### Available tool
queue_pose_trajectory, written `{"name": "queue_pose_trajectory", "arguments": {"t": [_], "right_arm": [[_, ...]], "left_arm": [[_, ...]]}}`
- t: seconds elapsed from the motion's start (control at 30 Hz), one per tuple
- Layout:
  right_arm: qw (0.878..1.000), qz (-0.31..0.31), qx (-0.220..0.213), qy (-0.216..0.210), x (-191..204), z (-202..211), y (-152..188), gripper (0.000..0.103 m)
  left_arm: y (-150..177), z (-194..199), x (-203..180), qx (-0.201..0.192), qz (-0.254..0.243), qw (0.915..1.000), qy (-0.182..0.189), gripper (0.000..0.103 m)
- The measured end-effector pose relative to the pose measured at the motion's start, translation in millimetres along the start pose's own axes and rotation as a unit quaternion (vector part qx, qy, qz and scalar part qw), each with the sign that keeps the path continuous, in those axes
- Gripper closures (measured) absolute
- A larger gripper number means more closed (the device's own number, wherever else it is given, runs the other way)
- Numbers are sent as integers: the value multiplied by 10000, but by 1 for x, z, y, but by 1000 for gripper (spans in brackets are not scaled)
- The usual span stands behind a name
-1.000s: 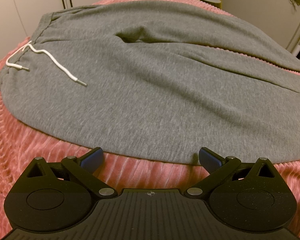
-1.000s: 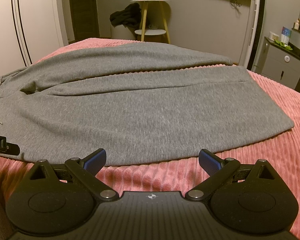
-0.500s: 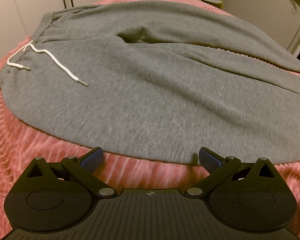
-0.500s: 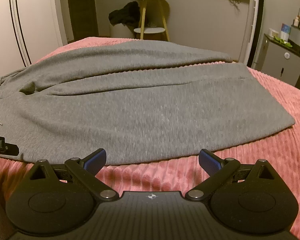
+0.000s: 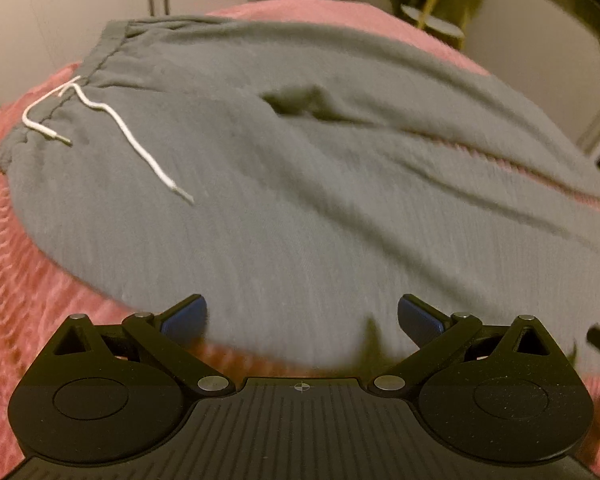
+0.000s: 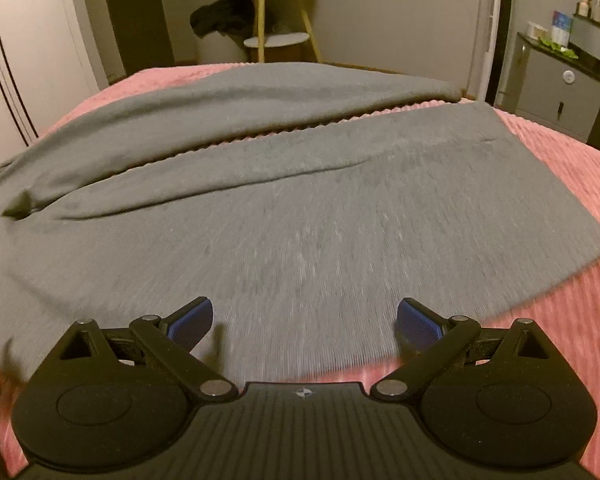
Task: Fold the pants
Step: 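Move the right gripper to the pant leg and close on the hem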
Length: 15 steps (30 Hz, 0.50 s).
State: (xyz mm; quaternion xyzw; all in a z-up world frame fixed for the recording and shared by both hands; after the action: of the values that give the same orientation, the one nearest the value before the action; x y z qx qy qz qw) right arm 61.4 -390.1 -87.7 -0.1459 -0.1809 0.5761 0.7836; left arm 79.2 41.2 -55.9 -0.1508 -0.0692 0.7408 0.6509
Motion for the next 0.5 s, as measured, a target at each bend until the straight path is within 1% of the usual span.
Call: {"name": "queue_pose_trajectory", "arguments": {"t": [0.1, 0.17, 0.27, 0.3, 0.33, 0.37, 0.4, 0.43, 0.47, 0.5], "right_arm": [[9994, -123, 285, -121, -1, -26, -14, 4], [9988, -114, 468, -2, -2, -39, -16, 4], [9969, 51, 751, 247, 2, -49, -19, 4], [9952, 62, 936, 264, 1, -50, -22, 4], [9919, 97, 1241, 256, 2, -52, -27, 4], [9885, 64, 1500, 158, 2, -50, -36, 6], [9898, -70, 1420, -118, 1, -43, -53, 8], [9923, -210, 1162, -378, 0, -34, -73, 8], [9944, -384, 818, -548, -2, -25, -101, 8], [9954, -552, 517, -584, -4, -21, -129, 8]], "left_arm": [[-31, 2, 12, -296, 368, 9989, -55, 0], [-54, 2, 19, -615, 512, 9966, -167, 0], [-88, -4, 35, -1040, 678, 9909, -517, 0], [-97, -10, 43, -1134, 754, 9886, -640, 0], [-106, -17, 51, -1168, 841, 9869, -729, 0], [-112, -24, 60, -1188, 938, 9853, -791, 0], [-117, -32, 69, -1220, 1064, 9830, -861, 0], [-118, -38, 78, -1257, 1208, 9799, -970, 0], [-118, -44, 88, -1331, 1414, 9744, -1133, 0], [-118, -49, 95, -1399, 1554, 9701, -1231, 0]]}}
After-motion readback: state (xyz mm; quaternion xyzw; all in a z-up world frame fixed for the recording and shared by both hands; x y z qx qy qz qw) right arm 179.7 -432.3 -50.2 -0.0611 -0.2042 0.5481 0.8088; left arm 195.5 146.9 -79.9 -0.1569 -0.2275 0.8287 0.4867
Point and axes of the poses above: each gripper's, at about its wrist camera, not at the fingertips, and z roughly against the way its jaws point, x to its left, y to its underside, the point moved 8 cm from there along -z, roughly the way its jaws point, and after that the axes turned 14 degrees about x, right-handed, at the moved point
